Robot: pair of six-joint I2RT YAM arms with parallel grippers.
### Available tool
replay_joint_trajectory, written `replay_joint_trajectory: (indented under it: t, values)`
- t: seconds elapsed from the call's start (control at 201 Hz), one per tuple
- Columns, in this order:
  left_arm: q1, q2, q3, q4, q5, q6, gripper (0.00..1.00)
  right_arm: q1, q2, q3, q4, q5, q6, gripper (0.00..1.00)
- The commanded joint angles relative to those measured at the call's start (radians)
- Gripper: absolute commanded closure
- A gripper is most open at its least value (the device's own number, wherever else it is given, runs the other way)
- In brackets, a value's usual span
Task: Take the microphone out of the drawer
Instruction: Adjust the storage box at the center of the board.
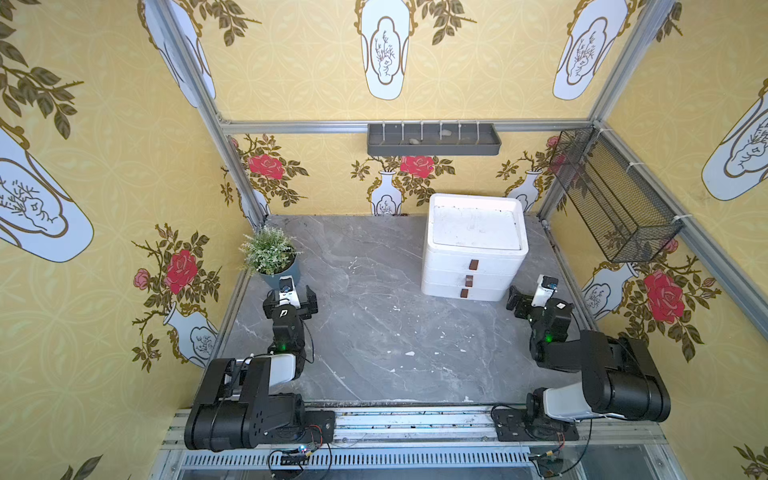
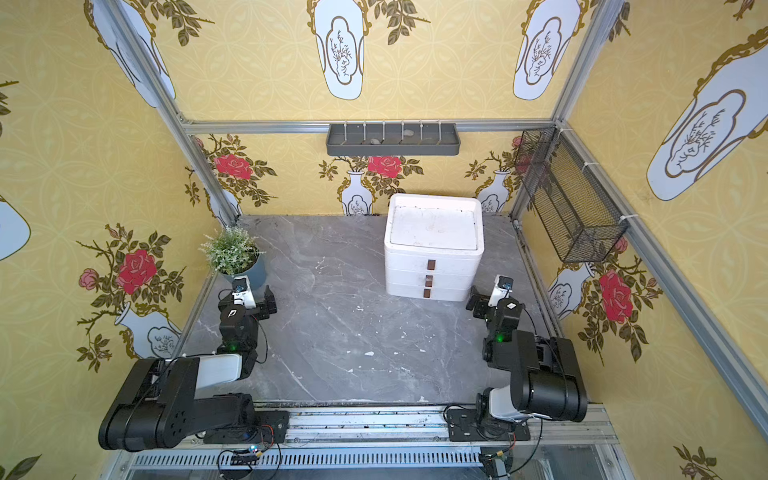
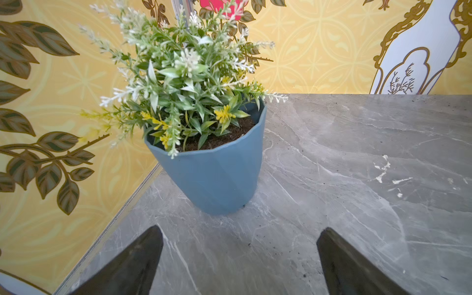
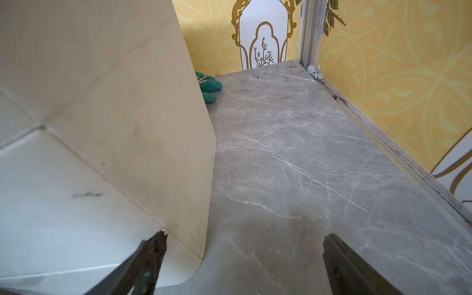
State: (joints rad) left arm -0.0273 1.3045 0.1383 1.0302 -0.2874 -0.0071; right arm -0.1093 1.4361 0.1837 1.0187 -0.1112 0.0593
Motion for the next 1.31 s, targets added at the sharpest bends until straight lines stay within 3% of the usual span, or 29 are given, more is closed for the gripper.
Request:
replay_joint_trajectory:
  t: [0.0,0.806,0.961,1.145,1.304]
  values:
    - [-0.001,0.001,0.000,0.017,-0.003,0.006,0.00,0.001,0.000,0.002,0.004,0.001,0.000,0.02]
    - [0.000,-0.003,0.001,0.013,-0.003,0.006,0.00,0.002,-0.007,0.003,0.001,0.016,0.000,0.02]
    - [-0.038,-0.073,0.013,-0.047,-0.068,0.029,0.00,0.008,-0.207,0.119,-0.352,0.134,0.051,0.02]
    - [-0.161,-0.220,0.084,-0.234,-0.212,0.121,0.00,-0.008,-0.338,0.318,-0.757,0.304,0.311,0.02]
    - [-0.228,-0.379,0.220,-0.544,-0.224,0.010,0.00,-0.062,-0.257,0.601,-1.127,0.091,0.387,0.02]
